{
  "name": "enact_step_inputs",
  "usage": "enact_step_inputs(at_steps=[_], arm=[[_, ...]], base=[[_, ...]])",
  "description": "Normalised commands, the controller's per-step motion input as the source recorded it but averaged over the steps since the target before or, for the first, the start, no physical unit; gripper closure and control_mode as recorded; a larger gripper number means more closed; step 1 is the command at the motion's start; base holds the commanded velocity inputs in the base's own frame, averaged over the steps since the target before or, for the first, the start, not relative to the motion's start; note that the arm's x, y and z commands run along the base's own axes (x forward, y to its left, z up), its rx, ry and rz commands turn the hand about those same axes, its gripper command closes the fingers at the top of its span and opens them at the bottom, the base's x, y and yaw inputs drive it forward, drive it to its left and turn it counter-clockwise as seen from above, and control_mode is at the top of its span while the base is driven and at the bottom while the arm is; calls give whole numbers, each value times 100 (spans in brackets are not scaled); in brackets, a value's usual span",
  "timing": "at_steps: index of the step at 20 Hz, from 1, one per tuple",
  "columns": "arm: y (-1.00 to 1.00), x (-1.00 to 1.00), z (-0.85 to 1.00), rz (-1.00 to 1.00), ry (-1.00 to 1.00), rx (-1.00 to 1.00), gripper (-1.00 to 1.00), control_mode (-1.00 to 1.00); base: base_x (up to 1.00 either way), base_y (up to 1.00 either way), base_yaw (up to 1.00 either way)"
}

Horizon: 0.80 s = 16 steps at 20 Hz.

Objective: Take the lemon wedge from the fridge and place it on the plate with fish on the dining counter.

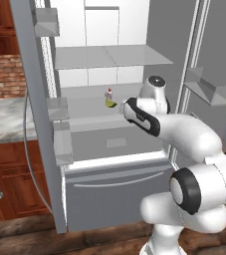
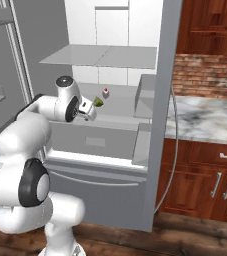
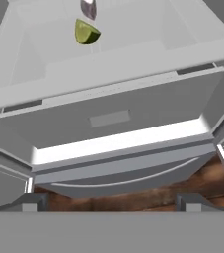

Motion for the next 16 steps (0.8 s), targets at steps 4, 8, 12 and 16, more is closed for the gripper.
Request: enact_step_inputs(at_steps=[4,8,12,16], arm=[[-12,-93,0,0,-8,0,-100,-100],[-1,-48,0,0,-18,0,-100,-100],[0,0,0,0,0,0,-100,-100],[0,0,0,0,0,0,-100,-100]], base=[[0,0,0],[0,0,0],[0,0,0],[0,0,0]])
